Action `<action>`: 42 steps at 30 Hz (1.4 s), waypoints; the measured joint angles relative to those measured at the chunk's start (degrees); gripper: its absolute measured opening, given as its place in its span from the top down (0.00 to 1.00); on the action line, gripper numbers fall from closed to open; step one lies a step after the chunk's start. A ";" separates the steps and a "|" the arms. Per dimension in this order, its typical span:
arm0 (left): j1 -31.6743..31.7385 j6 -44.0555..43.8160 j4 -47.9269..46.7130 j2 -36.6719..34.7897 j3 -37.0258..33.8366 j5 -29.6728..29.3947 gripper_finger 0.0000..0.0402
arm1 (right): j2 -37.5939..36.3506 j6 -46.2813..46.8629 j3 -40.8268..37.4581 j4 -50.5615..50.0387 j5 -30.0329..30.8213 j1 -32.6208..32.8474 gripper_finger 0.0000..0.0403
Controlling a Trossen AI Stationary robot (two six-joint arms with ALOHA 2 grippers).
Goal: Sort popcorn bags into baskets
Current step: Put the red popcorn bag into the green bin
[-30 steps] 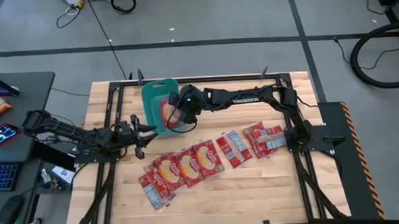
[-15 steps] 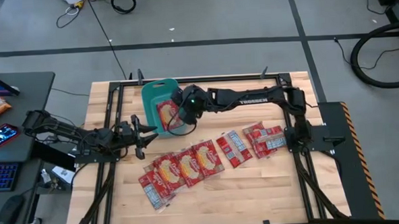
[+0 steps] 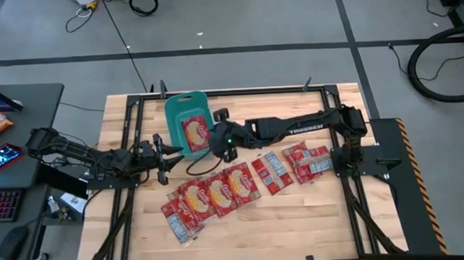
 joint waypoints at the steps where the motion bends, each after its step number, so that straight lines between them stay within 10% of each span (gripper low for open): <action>1: -0.01 -0.01 0.03 -0.02 0.00 0.00 0.64 | 0.00 4.02 0.00 -0.22 0.48 0.63 0.71; 42: 0.04 22.94 14.28 0.00 -0.02 -0.08 0.64 | 0.07 86.60 -7.43 -44.68 -1.47 19.30 0.67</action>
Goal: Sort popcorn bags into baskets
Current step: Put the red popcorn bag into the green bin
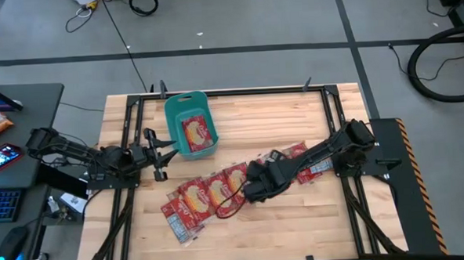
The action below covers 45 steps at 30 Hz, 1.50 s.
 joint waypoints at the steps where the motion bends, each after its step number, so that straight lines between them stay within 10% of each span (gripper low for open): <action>1: 0.02 0.66 0.37 0.00 0.00 0.00 0.64 | -0.07 2.08 -0.58 -1.65 -0.93 0.28 0.65; 16: 0.00 2.24 2.51 -0.02 0.00 0.02 0.64 | -7.29 13.54 -19.95 -14.09 -15.22 2.59 0.43; 45: -0.02 -8.80 -2.76 0.00 0.00 0.06 0.64 | -17.51 3.53 -44.41 -3.93 -8.27 20.24 0.33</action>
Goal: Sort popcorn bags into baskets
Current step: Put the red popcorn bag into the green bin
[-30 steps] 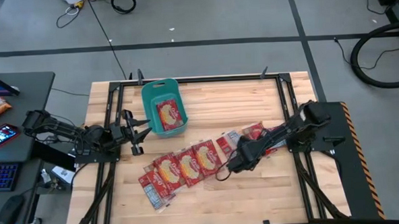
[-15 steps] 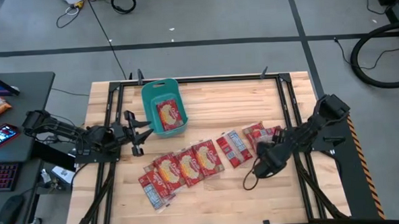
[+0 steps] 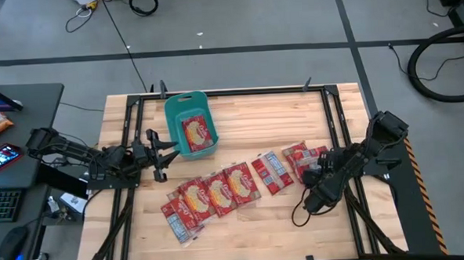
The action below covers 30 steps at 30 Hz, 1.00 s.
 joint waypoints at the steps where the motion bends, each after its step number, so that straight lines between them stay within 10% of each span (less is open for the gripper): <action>1: -0.02 0.01 0.01 0.00 0.00 0.00 0.64 | 0.03 -0.01 -0.13 0.43 0.32 0.08 0.33; 12: 0.00 0.12 0.10 0.00 0.00 0.00 0.64 | 0.09 -2.90 -0.74 5.25 1.50 -5.43 0.35; 30: 0.01 0.54 0.44 0.00 0.00 -0.01 0.64 | 0.12 -34.30 4.05 23.94 -0.42 -24.32 0.42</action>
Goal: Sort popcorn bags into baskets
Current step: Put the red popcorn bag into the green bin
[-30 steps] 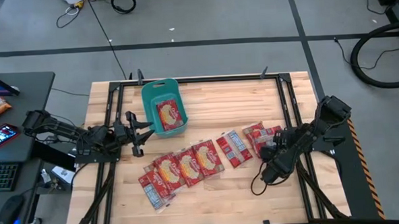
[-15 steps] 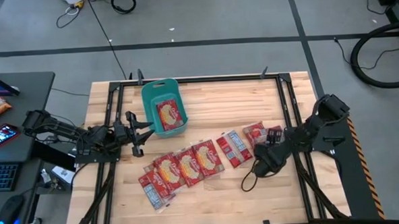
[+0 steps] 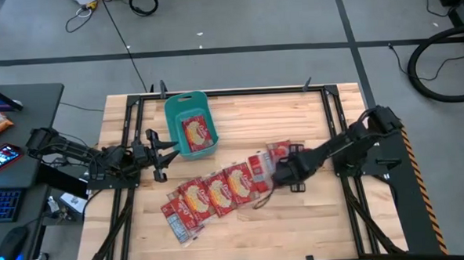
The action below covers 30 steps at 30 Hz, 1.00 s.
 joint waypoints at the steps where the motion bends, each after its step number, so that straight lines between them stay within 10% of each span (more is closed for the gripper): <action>1: 0.01 0.00 0.00 0.00 0.00 0.00 0.64 | 0.04 -1.24 0.64 1.19 -0.11 -0.80 0.43; 30: -0.03 -1.14 -0.42 0.00 0.00 0.01 0.64 | 11.04 13.13 8.47 -4.87 18.01 7.00 0.33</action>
